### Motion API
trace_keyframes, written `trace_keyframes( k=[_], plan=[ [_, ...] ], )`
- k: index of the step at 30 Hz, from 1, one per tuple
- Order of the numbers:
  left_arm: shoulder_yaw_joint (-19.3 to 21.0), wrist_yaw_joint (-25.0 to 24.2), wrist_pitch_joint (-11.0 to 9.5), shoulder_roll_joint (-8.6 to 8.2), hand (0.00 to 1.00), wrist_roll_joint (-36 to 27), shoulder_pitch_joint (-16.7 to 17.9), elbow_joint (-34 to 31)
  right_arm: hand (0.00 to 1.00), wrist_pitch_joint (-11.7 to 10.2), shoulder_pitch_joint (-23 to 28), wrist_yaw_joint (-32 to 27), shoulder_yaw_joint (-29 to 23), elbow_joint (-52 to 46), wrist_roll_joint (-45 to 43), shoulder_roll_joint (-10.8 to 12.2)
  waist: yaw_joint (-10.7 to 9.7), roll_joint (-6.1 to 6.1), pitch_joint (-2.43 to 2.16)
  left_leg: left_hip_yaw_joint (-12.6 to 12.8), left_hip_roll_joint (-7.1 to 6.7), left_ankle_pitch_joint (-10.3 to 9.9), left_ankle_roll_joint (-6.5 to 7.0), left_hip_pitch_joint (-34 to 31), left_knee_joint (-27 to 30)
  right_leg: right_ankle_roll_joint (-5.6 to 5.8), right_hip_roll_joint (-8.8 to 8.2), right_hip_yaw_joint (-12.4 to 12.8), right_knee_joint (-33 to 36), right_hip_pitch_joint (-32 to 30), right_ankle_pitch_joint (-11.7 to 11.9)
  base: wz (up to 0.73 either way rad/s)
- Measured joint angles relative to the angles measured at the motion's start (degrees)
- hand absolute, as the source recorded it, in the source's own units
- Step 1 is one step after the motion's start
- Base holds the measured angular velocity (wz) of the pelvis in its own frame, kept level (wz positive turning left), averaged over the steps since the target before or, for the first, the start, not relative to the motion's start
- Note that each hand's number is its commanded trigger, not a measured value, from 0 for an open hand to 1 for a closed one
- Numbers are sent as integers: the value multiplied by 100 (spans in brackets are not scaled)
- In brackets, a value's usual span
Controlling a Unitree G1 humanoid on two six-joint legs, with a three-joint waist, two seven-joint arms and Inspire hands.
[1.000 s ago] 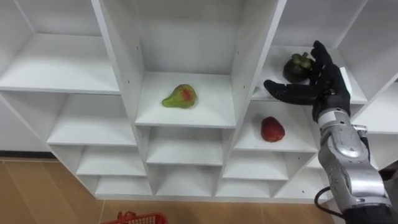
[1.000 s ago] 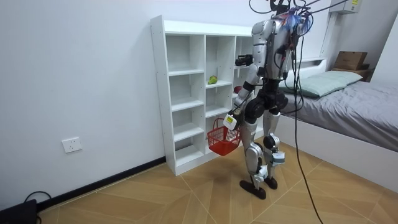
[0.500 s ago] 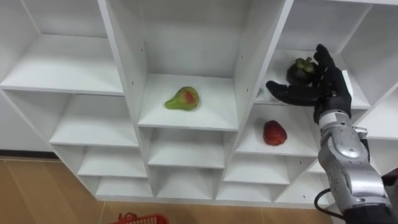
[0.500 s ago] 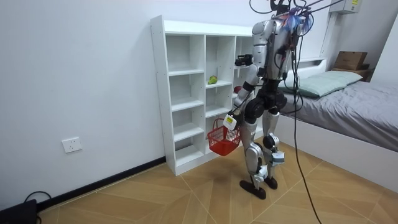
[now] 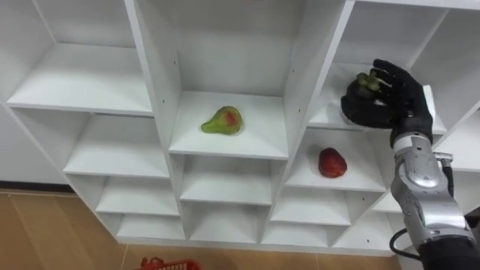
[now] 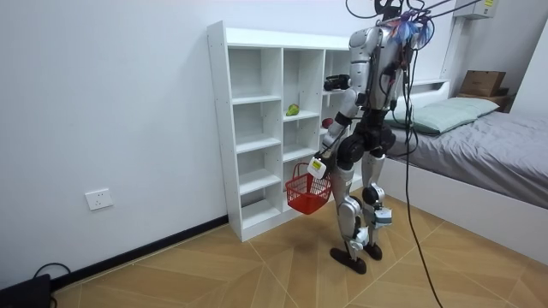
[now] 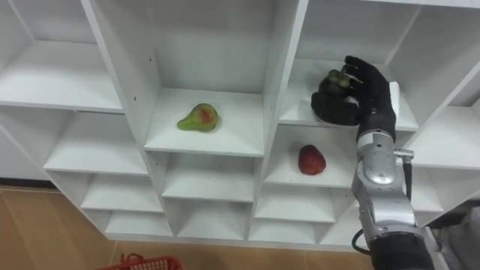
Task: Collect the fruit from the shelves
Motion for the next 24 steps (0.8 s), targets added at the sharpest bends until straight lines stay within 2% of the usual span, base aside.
trace_keyframes(
  k=[12,18,24],
  plan=[
    [-70,12,13,38,100,-49,14,-121,100,67,-60,-43,-153,63,148,-34,-6,-80,-8,-1,1,0,-1,-5,-25,7,6,9,-14,-16,-4,0],
    [-111,10,124,59,100,-46,6,-253,100,132,-52,14,-152,50,266,-20,-12,-106,-18,8,0,0,-1,-18,-16,6,1,21,-4,-52,-4,0],
    [-216,-3,209,50,100,-52,-177,-265,100,126,-13,78,-132,109,265,-5,-32,-102,-6,7,-1,0,0,-11,2,6,-5,10,-7,-4,-4,0]
  ],
)
